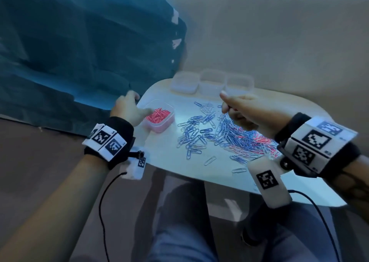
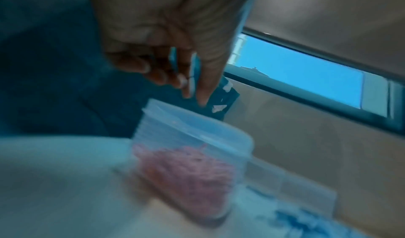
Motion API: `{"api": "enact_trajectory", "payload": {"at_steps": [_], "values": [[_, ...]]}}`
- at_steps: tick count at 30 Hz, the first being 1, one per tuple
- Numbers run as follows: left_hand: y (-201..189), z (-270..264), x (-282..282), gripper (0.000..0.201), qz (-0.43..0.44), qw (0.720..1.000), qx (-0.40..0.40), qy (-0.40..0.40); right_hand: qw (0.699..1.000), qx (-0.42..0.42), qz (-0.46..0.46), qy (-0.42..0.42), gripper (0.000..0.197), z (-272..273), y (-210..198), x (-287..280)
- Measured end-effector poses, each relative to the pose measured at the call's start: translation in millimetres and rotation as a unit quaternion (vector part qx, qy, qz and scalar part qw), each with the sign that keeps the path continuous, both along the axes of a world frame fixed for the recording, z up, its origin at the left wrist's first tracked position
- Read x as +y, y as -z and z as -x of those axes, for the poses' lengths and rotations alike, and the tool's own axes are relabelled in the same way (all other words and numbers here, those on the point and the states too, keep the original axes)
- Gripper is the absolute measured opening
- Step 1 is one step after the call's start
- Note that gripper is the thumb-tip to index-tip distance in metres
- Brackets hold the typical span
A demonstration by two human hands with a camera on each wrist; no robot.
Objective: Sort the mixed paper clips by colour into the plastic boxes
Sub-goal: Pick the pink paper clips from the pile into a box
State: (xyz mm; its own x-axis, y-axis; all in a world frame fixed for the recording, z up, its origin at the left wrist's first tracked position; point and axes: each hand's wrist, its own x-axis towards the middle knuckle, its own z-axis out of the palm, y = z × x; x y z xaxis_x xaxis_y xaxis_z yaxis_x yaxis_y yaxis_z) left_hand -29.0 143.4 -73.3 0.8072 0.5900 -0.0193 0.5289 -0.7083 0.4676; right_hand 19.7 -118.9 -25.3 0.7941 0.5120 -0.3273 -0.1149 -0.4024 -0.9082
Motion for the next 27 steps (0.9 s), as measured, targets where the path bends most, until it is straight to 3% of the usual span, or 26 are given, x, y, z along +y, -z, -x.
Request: {"api": "enact_trajectory", "payload": {"at_steps": [2,4,6,8,10,12,15,17,18,21,24,27], "values": [[-1,3,0,0.027,0.043,0.995,0.089,0.012,0.999,0.039,-0.004,0.015,0.035,2,2,11],[-6,5,-4,0.023,0.063,0.995,0.078,0.018,0.998,0.068,-0.014,0.007,0.032,2,1,21],[-16,9,-14,0.023,0.014,0.998,0.051,0.026,0.997,0.071,-0.023,-0.005,0.030,3,-6,32],[-26,12,-27,0.023,-0.057,0.997,0.018,0.041,0.999,0.027,-0.005,-0.022,0.029,5,-21,45],[-34,16,-45,0.023,-0.069,0.995,-0.012,0.068,0.995,-0.057,0.048,-0.062,0.026,9,-39,59],[-39,18,-63,0.027,-0.026,0.993,-0.036,0.106,0.966,-0.156,0.151,-0.138,0.026,11,-52,68],[-44,18,-93,0.037,0.032,0.986,-0.063,0.149,0.879,-0.289,0.319,-0.206,0.025,8,-64,56],[-44,14,-111,0.030,0.046,0.982,-0.078,0.167,0.846,-0.311,0.376,-0.217,0.018,9,-71,39],[-44,12,-120,0.029,0.050,0.980,-0.081,0.175,0.844,-0.295,0.387,-0.225,0.021,10,-73,30],[-40,8,-142,0.030,0.068,0.974,-0.087,0.196,0.886,-0.210,0.351,-0.217,0.032,5,-74,5],[-37,7,-153,0.034,0.081,0.970,-0.099,0.205,0.945,-0.166,0.243,-0.139,0.027,-2,-78,-22],[-34,5,-151,0.030,0.074,0.970,-0.105,0.208,0.974,-0.155,0.155,-0.062,0.021,-7,-81,-50]]}}
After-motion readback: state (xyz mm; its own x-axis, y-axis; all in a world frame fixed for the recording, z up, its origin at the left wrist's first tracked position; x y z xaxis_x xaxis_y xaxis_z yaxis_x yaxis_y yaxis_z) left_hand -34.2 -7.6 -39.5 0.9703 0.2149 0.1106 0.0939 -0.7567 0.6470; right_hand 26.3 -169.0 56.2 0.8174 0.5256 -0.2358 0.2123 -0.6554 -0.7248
